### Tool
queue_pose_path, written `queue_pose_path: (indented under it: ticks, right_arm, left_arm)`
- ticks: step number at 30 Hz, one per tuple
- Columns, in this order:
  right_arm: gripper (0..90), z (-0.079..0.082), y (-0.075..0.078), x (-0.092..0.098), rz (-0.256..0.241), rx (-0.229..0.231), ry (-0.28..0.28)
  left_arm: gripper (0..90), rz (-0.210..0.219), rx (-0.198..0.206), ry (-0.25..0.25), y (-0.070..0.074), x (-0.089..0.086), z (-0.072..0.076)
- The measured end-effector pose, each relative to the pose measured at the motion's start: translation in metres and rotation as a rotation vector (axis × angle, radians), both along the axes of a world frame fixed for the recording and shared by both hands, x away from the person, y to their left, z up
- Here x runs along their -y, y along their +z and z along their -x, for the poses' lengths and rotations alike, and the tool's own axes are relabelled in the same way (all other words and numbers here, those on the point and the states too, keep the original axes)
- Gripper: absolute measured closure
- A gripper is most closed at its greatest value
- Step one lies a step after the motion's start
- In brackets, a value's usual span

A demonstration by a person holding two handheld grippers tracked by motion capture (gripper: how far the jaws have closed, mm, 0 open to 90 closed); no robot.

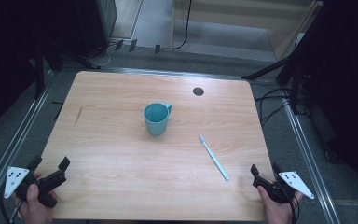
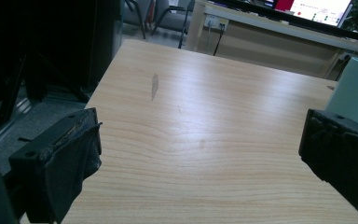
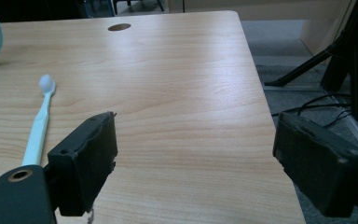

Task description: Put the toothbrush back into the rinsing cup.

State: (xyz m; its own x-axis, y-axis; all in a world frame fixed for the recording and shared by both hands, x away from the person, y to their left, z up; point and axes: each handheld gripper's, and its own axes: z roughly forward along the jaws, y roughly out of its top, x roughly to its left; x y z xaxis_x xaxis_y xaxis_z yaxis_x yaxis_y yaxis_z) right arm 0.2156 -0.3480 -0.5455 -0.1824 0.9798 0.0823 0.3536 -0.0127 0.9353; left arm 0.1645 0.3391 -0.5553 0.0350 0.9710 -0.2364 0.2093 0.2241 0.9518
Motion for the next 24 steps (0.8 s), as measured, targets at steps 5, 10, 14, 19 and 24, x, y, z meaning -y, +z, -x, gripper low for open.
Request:
queue_pose_path:
  ticks: [5,10,14,19,24]
  right_arm:
    - [24.8,0.001,0.0,-0.002,0.01,0.003,-0.069]
    - [31.1,0.002,0.0,-0.005,0.041,0.019,-0.067]
    - [41.1,0.001,0.001,-0.006,0.043,0.007,-0.051]
    - [45.6,-0.005,0.014,-0.009,0.067,-0.022,-0.031]
    - [48.6,-0.022,0.037,-0.009,0.037,-0.1,-0.003]
  left_arm:
    - [0.0,-0.008,0.0,0.001,0.0,0.001,0.0]
    - [0.0,-0.019,-0.003,0.002,0.0,0.002,0.0]
    - [0.0,-0.013,0.001,0.003,0.0,0.002,0.0]
    - [0.0,-0.002,-0.001,0.001,0.0,0.0,0.0]
    - [0.0,-0.003,-0.002,0.001,0.0,0.0,0.0]
